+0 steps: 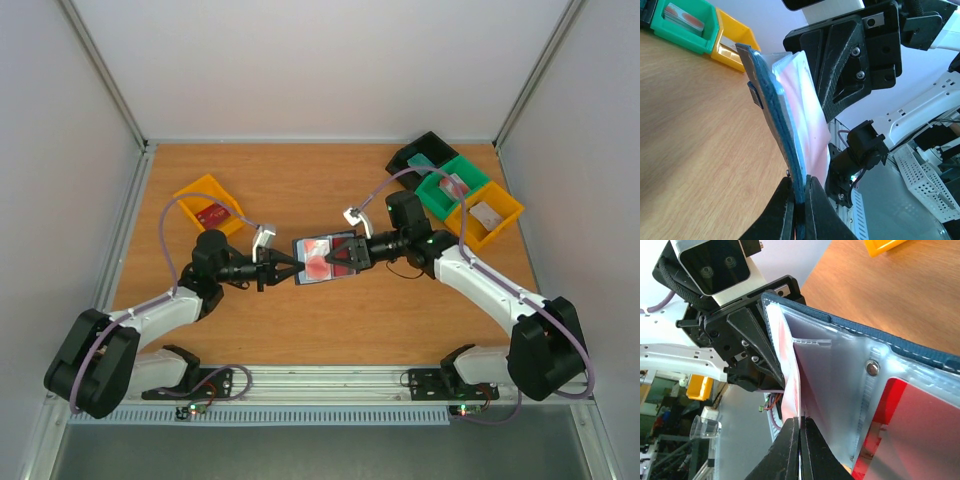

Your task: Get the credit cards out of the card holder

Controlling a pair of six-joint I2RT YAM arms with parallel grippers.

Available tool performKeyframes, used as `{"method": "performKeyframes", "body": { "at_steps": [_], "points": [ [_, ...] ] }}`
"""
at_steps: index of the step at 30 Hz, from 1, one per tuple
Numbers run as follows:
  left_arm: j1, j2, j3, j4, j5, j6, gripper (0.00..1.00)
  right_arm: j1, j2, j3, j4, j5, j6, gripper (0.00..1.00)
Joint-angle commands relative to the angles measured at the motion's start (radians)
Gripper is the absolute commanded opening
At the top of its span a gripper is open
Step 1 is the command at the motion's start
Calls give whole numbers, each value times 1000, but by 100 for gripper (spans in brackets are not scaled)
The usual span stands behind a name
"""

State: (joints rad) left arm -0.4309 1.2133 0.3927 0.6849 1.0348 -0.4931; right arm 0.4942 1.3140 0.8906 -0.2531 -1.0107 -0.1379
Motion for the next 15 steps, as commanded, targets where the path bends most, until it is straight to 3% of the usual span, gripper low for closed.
{"method": "performKeyframes", "body": {
  "at_steps": [1, 8, 13, 15],
  "points": [
    [-8, -30, 6, 87, -1, 9, 0, 6, -43, -21, 57, 6, 17, 1],
    [-8, -30, -9, 24, -56, -28, 0, -73, -114, -24, -159, 97, -87, 1],
    [-8, -8, -23, -36, -93, -107, 0, -111, -145, -15, -224, 155, -111, 1],
    [-7, 6, -13, -136, -129, -78, 0, -128, -161, -4, -258, 172, -125, 1]
  ]
}}
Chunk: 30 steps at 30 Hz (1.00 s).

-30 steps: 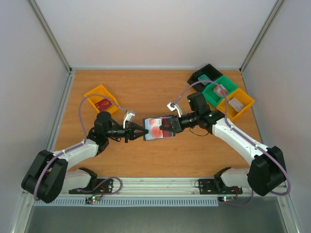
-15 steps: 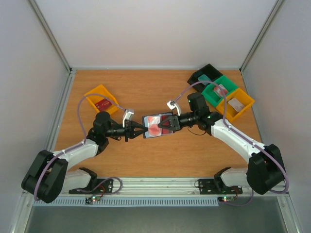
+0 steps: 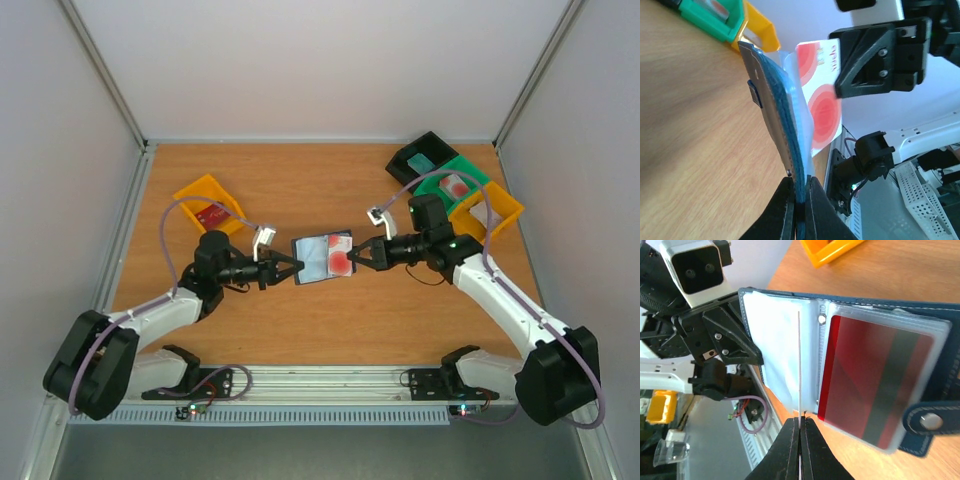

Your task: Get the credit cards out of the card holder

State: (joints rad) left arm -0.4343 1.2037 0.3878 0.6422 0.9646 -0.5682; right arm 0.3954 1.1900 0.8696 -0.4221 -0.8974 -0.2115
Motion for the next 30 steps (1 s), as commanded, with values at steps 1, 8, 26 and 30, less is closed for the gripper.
{"method": "performKeyframes", "body": {
  "at_steps": [1, 8, 26, 30],
  "points": [
    [0, 28, 3, -170, -91, 16, 0, -42, -47, 29, -110, 68, -59, 1],
    [46, 183, 69, -429, -192, 71, 0, -59, -78, 122, -261, 102, -116, 1],
    [135, -104, 116, -782, -193, 239, 73, 35, -57, 369, -542, 162, -312, 1],
    [182, -284, 229, -921, 114, 603, 73, 167, 38, 499, -692, 266, -420, 1]
  ]
}}
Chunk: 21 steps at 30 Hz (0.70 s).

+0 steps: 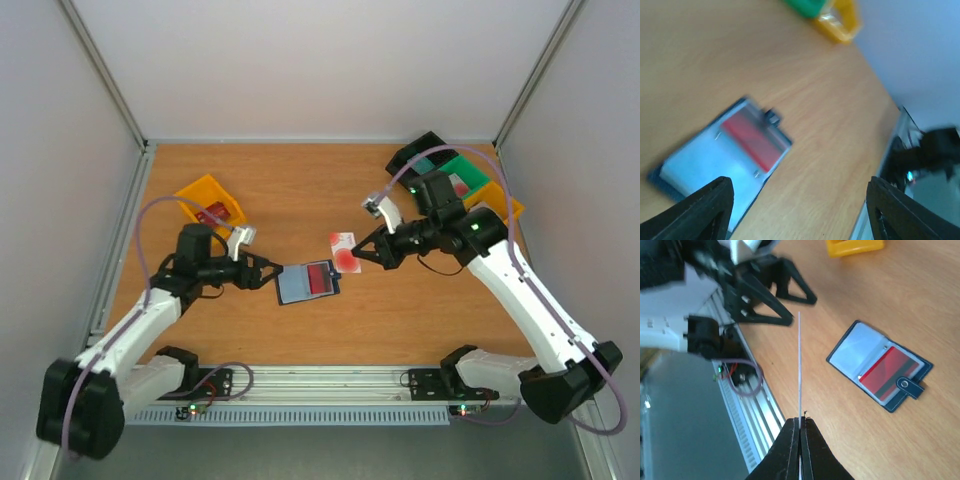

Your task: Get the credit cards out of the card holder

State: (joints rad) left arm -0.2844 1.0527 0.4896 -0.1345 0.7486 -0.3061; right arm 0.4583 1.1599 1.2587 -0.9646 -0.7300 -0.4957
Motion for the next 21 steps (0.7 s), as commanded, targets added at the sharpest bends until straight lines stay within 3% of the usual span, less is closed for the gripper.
{"method": "performKeyframes", "body": {
  "at_steps": [1, 3, 5, 7, 11, 13, 17, 21],
  "points": [
    [34, -151, 192, -247, 364, 462, 73, 147, 91, 136, -180, 137, -168, 1],
    [34, -154, 307, -427, 397, 709, 74, 225, 136, 186, -225, 189, -206, 1],
    [29, -139, 414, -638, 470, 815, 77, 300, 171, 229, -253, 227, -240, 1],
    [-14, -118, 472, -805, 492, 917, 79, 373, 206, 268, -270, 259, -279, 1],
    [-132, -86, 517, -942, 379, 984, 78, 433, 277, 334, -278, 284, -329, 1],
    [-179, -89, 512, -911, 342, 1013, 76, 453, 300, 359, -267, 275, -347, 1],
    [-191, -64, 520, -746, 291, 771, 66, 507, 318, 385, -254, 273, -372, 1],
    [-199, -61, 523, -748, 345, 767, 50, 532, 319, 391, -245, 262, -393, 1]
  ]
}}
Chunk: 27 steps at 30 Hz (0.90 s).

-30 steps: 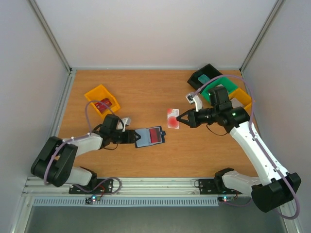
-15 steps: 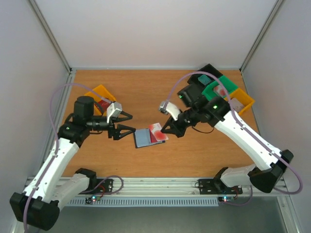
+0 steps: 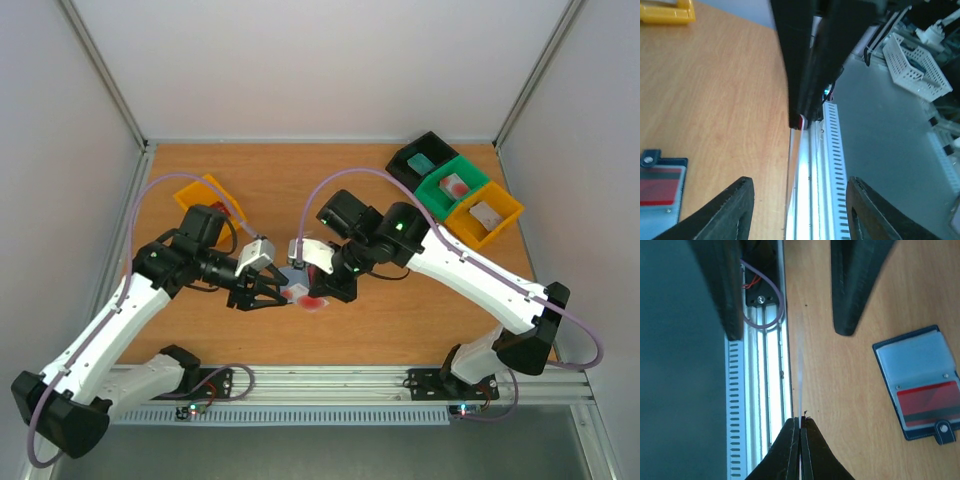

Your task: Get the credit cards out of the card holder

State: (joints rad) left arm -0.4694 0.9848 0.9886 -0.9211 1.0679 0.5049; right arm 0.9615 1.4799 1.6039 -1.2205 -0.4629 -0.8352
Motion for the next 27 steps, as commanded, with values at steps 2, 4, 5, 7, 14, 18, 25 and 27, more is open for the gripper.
{"method": "performKeyframes", "body": {
  "at_steps": [2, 4, 5, 7, 14, 18, 25, 27],
  "points": [
    [-26, 7, 18, 40, 16, -43, 49, 29, -1, 56, 23, -2, -58, 1],
    [-32, 12, 24, 34, 2, -40, 49, 29, -1, 63, 28, -4, -66, 1],
    [-31, 13, 29, 35, -4, -39, 48, 29, 0, 65, 29, -4, -69, 1],
    [-32, 9, 40, 28, -3, -33, 37, 29, 2, 70, 34, -5, -73, 1],
    [-38, -7, 40, 110, -38, -142, 0, 29, 2, 73, 88, 79, -87, 1],
    [7, -22, -19, 281, -109, -575, 0, 11, -112, -95, 340, 287, -91, 26],
    [246, -118, -178, 790, -167, -1320, 0, 8, -261, -305, 830, 460, -342, 98],
    [266, -155, -194, 876, -206, -1347, 0, 16, -250, -347, 981, 493, -452, 97]
  ]
}}
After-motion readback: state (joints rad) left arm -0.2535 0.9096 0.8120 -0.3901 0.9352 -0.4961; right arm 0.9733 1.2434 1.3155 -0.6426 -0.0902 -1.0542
